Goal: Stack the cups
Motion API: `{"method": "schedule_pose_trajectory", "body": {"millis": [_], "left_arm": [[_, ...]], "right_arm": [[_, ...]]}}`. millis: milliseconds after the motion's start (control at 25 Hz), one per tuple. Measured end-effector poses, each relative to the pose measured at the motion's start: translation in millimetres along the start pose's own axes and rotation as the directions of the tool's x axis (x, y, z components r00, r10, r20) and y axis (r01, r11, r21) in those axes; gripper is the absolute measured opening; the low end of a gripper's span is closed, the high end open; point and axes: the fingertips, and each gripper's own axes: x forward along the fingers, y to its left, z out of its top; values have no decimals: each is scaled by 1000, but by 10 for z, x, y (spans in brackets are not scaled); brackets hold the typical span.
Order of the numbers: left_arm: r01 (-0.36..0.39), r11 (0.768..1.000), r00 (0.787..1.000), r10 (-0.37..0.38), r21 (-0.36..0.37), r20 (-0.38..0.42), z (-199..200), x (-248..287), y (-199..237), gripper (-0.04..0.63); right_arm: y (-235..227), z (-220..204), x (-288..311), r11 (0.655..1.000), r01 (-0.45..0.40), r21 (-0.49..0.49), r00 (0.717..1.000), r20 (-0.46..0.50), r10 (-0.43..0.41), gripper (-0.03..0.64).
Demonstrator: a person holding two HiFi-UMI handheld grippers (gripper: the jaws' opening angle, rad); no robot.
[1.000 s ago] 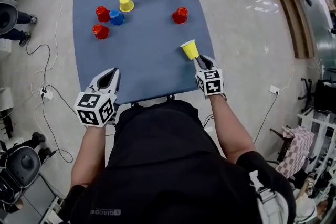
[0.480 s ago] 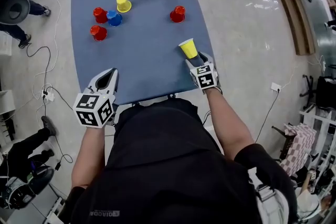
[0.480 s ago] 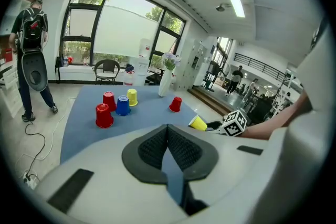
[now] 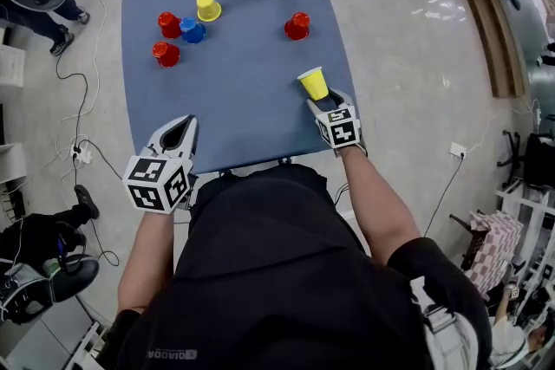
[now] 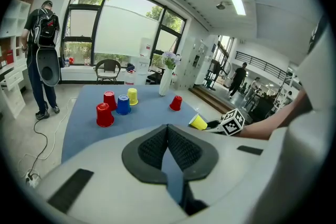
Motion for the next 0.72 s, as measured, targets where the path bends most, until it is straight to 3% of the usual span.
{"method": "schedule_pose_trajectory", "body": {"millis": [360,720], "left_arm": [[1,1000,1000,-1,-1,3,1,-3,4,3],[-25,1000,999,25,-9,36,94,-62,232,3]], "right_arm": [[47,193,-97,1000,-10,-9,999,51,11,233],[323,737,-285,998,-60,-31,988,143,64,233]]}}
